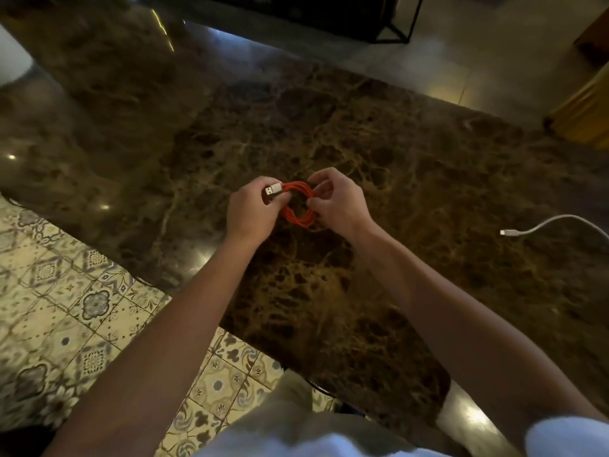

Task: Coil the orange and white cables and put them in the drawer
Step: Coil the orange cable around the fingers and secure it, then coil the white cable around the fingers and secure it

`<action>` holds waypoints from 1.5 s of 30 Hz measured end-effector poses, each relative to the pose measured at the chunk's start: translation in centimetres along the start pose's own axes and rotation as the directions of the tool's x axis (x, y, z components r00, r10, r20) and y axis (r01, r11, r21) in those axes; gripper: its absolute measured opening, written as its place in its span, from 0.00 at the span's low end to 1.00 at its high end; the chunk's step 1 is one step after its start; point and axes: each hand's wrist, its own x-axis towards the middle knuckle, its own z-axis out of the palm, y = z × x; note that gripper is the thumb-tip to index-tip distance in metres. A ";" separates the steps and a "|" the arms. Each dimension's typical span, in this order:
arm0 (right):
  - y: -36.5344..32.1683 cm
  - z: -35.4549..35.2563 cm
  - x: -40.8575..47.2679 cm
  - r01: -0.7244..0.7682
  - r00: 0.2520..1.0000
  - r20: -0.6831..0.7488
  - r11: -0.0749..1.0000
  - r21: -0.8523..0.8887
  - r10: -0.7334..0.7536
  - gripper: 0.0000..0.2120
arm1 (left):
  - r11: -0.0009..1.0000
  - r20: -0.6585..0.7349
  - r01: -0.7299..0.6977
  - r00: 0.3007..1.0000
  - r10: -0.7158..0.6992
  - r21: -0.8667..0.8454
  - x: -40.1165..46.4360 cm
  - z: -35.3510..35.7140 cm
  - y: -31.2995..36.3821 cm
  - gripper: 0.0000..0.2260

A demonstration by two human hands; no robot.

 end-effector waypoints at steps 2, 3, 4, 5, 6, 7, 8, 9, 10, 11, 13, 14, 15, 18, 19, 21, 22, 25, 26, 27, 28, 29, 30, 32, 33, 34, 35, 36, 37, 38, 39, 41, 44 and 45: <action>0.3 0.9 0.3 0.038 0.997 -0.064 0.990 -0.132 -0.047 0.13 | 0.989 -0.022 -0.009 1.000 0.012 0.147 0.3 0.7 -0.6 0.13; 0.6 1.2 0.4 0.060 0.991 -0.101 0.976 -0.208 -0.082 0.12 | 0.977 -0.032 -0.003 0.999 0.010 0.214 0.2 0.9 -0.7 0.15; 0.8 1.5 0.4 0.079 0.984 -0.132 0.958 -0.276 -0.119 0.12 | 0.964 -0.042 0.004 0.999 0.008 0.265 0.1 1.1 -0.7 0.17; 1.0 1.7 0.3 0.093 0.978 -0.151 0.943 -0.318 -0.147 0.12 | 0.956 -0.046 0.002 0.999 0.012 0.293 0.0 1.2 -0.7 0.19; 1.0 1.8 0.4 0.100 0.975 -0.155 0.937 -0.333 -0.159 0.11 | 0.952 -0.041 -0.013 0.999 0.027 0.306 0.0 1.2 -0.7 0.21; 1.0 1.7 0.4 0.103 0.977 -0.145 0.938 -0.331 -0.158 0.12 | 0.951 -0.030 -0.040 0.998 0.052 0.306 -0.1 1.2 -0.6 0.22; 0.9 1.6 0.4 0.102 0.980 -0.129 0.943 -0.318 -0.150 0.12 | 0.954 -0.015 -0.066 0.997 0.073 0.293 -0.2 1.3 -0.6 0.22; 0.8 1.4 0.4 0.098 0.984 -0.113 0.949 -0.300 -0.138 0.12 | 0.960 0.000 -0.085 0.996 0.088 0.268 -0.2 1.2 -0.5 0.22; 0.7 1.2 0.3 0.093 0.987 -0.103 0.955 -0.282 -0.126 0.12 | 0.967 0.009 -0.091 0.996 0.091 0.240 -0.3 1.2 -0.4 0.22; 0.6 0.9 0.1 0.088 0.988 -0.099 0.960 -0.265 -0.118 0.12 | 0.972 0.010 -0.089 0.996 0.088 0.215 -0.4 1.1 -0.4 0.22; 0.6 0.2 -0.4 0.084 0.988 -0.106 0.971 -0.225 -0.110 0.13 | 0.979 -0.020 -0.082 0.996 0.088 0.187 -0.8 0.7 -0.2 0.21; 0.7 -0.4 -0.9 0.087 0.986 -0.119 0.973 -0.212 -0.115 0.13 | 0.979 -0.051 -0.091 0.993 0.102 0.181 -1.1 0.4 0.0 0.20; 0.9 -1.1 -1.5 0.093 0.983 -0.135 0.974 -0.206 -0.123 0.13 | 0.979 -0.083 -0.107 0.989 0.123 0.174 -1.6 0.2 0.3 0.19; 2.2 -4.3 -4.0 0.108 0.970 -0.197 0.977 -0.182 -0.143 0.12 | 0.970 -0.104 -0.214 0.968 0.226 0.117 -3.6 0.1 2.5 0.14; 3.0 -5.8 -5.1 0.098 0.963 -0.230 0.979 -0.181 -0.139 0.12 | 0.957 -0.088 -0.279 0.954 0.285 0.081 -4.5 0.5 3.6 0.12; 4.7 -8.6 -7.4 0.067 0.941 -0.313 0.975 -0.211 -0.132 0.11 | 0.918 -0.051 -0.397 0.917 0.396 -0.012 -6.2 1.8 5.8 0.10; 5.8 -10.3 -8.7 0.037 0.918 -0.374 0.969 -0.244 -0.129 0.12 | 0.894 -0.026 -0.444 0.896 0.443 -0.067 -7.0 2.9 6.9 0.10; 9.3 -15.3 -12.4 -0.127 0.845 -0.528 0.930 -0.346 -0.080 0.17 | 0.847 0.060 -0.498 0.855 0.516 -0.188 -9.0 6.7 9.7 0.11; 10.5 -17.0 -13.5 -0.200 0.821 -0.568 0.909 -0.365 -0.047 0.20 | 0.839 0.088 -0.502 0.845 0.528 -0.210 -9.6 7.8 10.5 0.12; 11.7 -18.7 -14.5 -0.271 0.793 -0.608 0.885 -0.378 -0.017 0.22 | 0.832 0.116 -0.507 0.834 0.539 -0.224 -10.2 8.9 11.4 0.12; 12.9 -20.3 -15.5 -0.336 0.763 -0.646 0.859 -0.387 0.007 0.25 | 0.829 0.147 -0.509 0.824 0.547 -0.232 -10.7 9.9 12.2 0.12; 14.2 -21.9 -16.4 -0.393 0.736 -0.676 0.832 -0.392 0.029 0.27 | 0.829 0.182 -0.507 0.815 0.550 -0.235 -11.3 10.8 13.0 0.12; 15.3 -23.2 -17.4 -0.444 0.715 -0.697 0.806 -0.391 0.056 0.29 | 0.831 0.217 -0.503 0.806 0.550 -0.237 -11.8 11.7 13.6 0.10; 17.1 -25.6 -19.1 -0.530 0.679 -0.723 0.765 -0.365 0.126 0.31 | 0.830 0.272 -0.503 0.786 0.555 -0.240 -12.7 13.4 14.8 0.08; 17.9 -26.6 -20.0 -0.566 0.663 -0.733 0.745 -0.354 0.155 0.31 | 0.828 0.293 -0.505 0.776 0.559 -0.245 -13.1 14.1 15.4 0.07; 18.5 -27.5 -20.8 -0.595 0.646 -0.742 0.727 -0.341 0.181 0.32 | 0.824 0.311 -0.506 0.764 0.565 -0.254 -13.6 14.8 15.9 0.07; 19.2 -28.3 -21.5 -0.616 0.625 -0.756 0.717 -0.326 0.194 0.32 | 0.819 0.323 -0.510 0.753 0.573 -0.264 -14.2 15.4 16.5 0.07; 19.9 -29.1 -22.2 -0.628 0.600 -0.777 0.716 -0.306 0.193 0.32 | 0.813 0.330 -0.515 0.743 0.582 -0.273 -14.7 16.0 17.0 0.07; 20.5 -29.8 -22.9 -0.632 0.571 -0.801 0.719 -0.288 0.181 0.31 | 0.808 0.336 -0.520 0.736 0.588 -0.277 -15.3 16.5 17.5 0.07; 21.1 -30.7 -23.5 -0.633 0.545 -0.822 0.723 -0.276 0.164 0.31 | 0.805 0.342 -0.523 0.730 0.592 -0.279 -15.8 17.1 18.0 0.07; 21.8 -31.6 -24.0 -0.637 0.525 -0.838 0.723 -0.269 0.151 0.31 | 0.804 0.349 -0.525 0.724 0.594 -0.279 -16.4 17.6 18.5 0.06; 23.0 -33.4 -24.8 -0.655 0.513 -0.844 0.708 -0.266 0.157 0.31 | 0.801 0.363 -0.530 0.714 0.599 -0.278 -17.3 18.6 19.5 0.06; 24.8 -35.7 -25.3 -0.676 0.548 -0.813 0.676 -0.293 0.196 0.32 | 0.805 0.389 -0.526 0.705 0.593 -0.275 -18.4 19.6 20.7 0.06; 25.3 -36.2 -25.4 -0.687 0.555 -0.805 0.661 -0.303 0.209 0.32 | 0.805 0.396 -0.526 0.701 0.593 -0.274 -18.7 19.7 20.9 0.06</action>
